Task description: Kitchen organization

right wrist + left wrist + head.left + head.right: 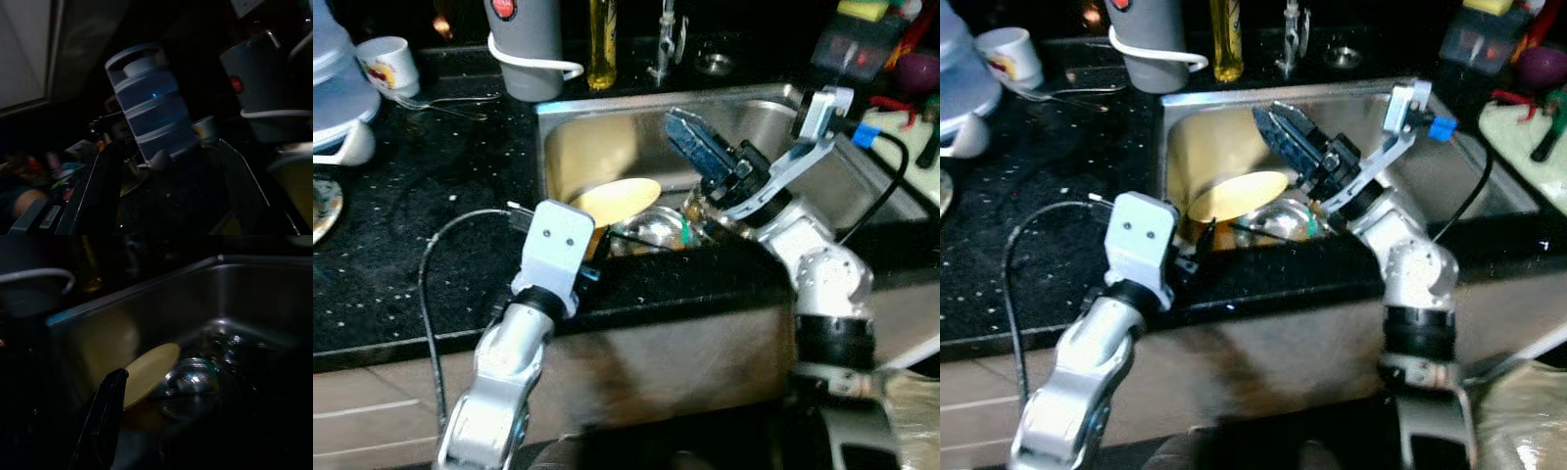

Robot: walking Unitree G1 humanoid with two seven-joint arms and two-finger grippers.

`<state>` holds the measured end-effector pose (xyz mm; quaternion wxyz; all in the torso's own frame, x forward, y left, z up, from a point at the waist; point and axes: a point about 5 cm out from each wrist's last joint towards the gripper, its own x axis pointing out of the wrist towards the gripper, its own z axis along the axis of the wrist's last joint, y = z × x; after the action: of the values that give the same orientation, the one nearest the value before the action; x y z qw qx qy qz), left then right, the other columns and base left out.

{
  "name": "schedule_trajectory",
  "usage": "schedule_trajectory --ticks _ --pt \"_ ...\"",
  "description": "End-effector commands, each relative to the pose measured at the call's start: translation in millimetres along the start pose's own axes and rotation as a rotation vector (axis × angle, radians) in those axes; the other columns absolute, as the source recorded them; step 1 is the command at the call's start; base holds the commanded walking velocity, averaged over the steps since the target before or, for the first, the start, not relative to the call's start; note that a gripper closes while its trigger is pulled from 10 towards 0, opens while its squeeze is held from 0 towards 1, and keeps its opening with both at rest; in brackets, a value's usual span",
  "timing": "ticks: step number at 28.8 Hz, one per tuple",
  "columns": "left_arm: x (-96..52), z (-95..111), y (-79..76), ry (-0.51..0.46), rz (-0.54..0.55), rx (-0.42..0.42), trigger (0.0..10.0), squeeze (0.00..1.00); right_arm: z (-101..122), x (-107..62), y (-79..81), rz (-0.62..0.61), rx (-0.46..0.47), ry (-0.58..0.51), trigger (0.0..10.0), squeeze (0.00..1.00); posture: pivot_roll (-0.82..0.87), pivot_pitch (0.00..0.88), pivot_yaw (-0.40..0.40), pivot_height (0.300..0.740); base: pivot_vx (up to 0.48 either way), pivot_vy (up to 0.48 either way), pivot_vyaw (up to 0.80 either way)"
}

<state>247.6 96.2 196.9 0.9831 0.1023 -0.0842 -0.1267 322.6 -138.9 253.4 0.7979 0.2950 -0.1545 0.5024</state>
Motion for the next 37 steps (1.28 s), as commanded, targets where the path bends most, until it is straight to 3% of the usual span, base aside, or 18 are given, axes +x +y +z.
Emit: schedule_trajectory --ticks 1,8,12,14,18,21,23,26,29,33,37 --pt "-1.8 -5 0.9 0.025 0.001 0.002 10.0 0.00 -4 2.9 4.2 0.005 0.009 0.012 10.0 0.00 0.05 0.056 -0.055 0.740 -0.296 0.000 0.00" --pt "-1.6 -7 0.4 0.031 -0.003 0.003 10.0 0.00 -12 -4.6 -4.4 -0.116 -0.033 0.042 10.0 0.00 0.05 0.059 -0.052 0.740 -0.295 0.000 0.00" --pt "-1.8 -10 1.1 0.041 -0.002 0.006 10.0 0.00 -21 -14.5 -15.1 -0.253 -0.104 0.111 10.0 0.00 0.04 0.062 -0.053 0.740 -0.294 0.000 0.00" --pt "-2.9 -16 2.4 0.058 0.000 0.012 10.0 0.00 -39 -30.8 -22.6 -0.372 -0.219 0.267 10.0 0.00 0.04 0.062 -0.053 0.740 -0.289 0.000 0.00" --pt "-5.5 -26 3.1 0.089 0.002 0.020 10.0 0.00 -50 -47.7 -24.3 -0.442 -0.309 0.294 10.0 0.00 0.03 0.060 -0.056 0.740 -0.280 0.000 0.00" --pt "-6.8 -29 3.0 0.100 0.002 0.023 10.0 0.00 -53 -53.1 -23.8 -0.453 -0.320 0.304 10.0 0.00 0.03 0.060 -0.056 0.740 -0.264 0.000 0.00" --pt "-11.7 -39 2.2 0.128 -0.005 0.035 10.0 0.00 -63 -68.0 -21.8 -0.468 -0.252 0.323 10.0 0.00 0.02 0.060 -0.053 0.740 0.000 0.000 0.00" --pt "-13.2 -42 2.0 0.138 -0.008 0.039 10.0 0.00 -65 -72.8 -21.4 -0.479 -0.219 0.325 10.0 0.00 0.02 0.060 -0.053 0.740 0.000 0.000 0.00" --pt "-18.3 -51 3.5 0.170 -0.002 0.053 10.0 0.00 -72 -87.3 -25.0 -0.549 -0.276 0.393 10.0 0.00 0.02 0.061 -0.047 0.740 0.000 0.000 0.00" --pt "-33.2 -80 4.2 0.280 0.001 0.103 10.0 0.00 -81 -107.8 -36.4 -0.744 -0.401 0.525 10.0 0.00 0.00 0.060 -0.039 0.740 0.000 0.000 0.00" --pt "-40.9 -90 7.2 0.332 0.039 0.067 10.0 0.00 -80 -115.3 -39.2 -0.786 -0.499 0.594 10.0 0.00 0.00 0.057 -0.042 0.740 0.000 0.000 0.00"
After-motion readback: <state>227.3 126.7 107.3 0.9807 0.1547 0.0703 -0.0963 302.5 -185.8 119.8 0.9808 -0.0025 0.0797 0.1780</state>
